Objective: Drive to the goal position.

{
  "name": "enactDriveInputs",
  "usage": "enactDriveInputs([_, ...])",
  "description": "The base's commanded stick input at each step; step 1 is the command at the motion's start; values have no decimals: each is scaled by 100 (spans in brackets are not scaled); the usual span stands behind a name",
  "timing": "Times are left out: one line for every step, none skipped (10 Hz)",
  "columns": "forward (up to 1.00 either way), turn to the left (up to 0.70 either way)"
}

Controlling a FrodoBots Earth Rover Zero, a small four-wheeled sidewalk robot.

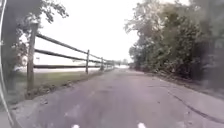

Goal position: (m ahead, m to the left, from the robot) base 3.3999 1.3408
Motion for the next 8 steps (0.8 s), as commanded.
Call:
enactDriveInputs([70, 0])
enactDriveInputs([70, 0])
enactDriveInputs([70, 0])
enactDriveInputs([70, 0])
enactDriveInputs([70, 0])
enactDriveInputs([70, 0])
enactDriveInputs([70, 0])
enactDriveInputs([70, 0])
